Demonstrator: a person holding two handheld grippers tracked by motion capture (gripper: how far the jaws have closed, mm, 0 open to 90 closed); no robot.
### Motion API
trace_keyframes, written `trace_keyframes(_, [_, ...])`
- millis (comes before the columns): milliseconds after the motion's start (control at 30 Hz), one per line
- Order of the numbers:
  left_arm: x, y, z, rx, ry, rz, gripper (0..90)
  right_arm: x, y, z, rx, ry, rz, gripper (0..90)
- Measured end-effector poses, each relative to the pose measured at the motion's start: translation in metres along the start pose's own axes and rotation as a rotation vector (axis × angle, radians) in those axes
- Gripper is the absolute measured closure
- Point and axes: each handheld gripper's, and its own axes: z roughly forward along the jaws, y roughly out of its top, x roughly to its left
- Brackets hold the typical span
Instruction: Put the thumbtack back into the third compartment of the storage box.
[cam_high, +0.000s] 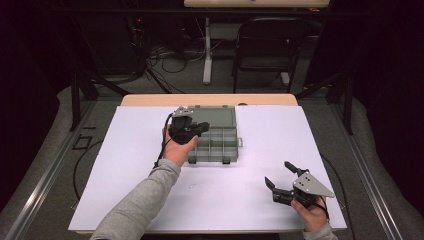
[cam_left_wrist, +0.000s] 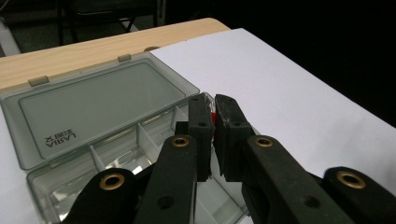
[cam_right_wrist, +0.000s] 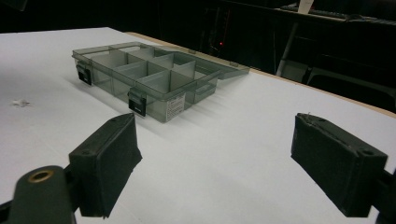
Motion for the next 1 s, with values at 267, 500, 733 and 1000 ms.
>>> trace_keyframes(267, [0.000, -0.002, 0.022, 0.023, 0.026, 0.002, 85.6, 0.000, 0.000, 0.000, 0.000, 0.001, -0.001, 14.2])
trace_keyframes(500, [0.004, -0.004, 0.036, 0.040, 0.036, 0.011, 85.6, 0.000, 0.000, 0.001, 0.007, 0.004, -0.003, 14.2])
trace_keyframes(733, [0.007, -0.007, 0.052, 0.068, 0.054, 0.004, 85.5, 0.000, -0.001, 0.001, 0.007, 0.004, -0.003, 14.2])
trace_keyframes(1000, [0.011, -0.011, 0.067, 0.110, 0.067, -0.012, 85.5, 0.000, -0.001, 0.001, 0.008, 0.007, -0.001, 14.2])
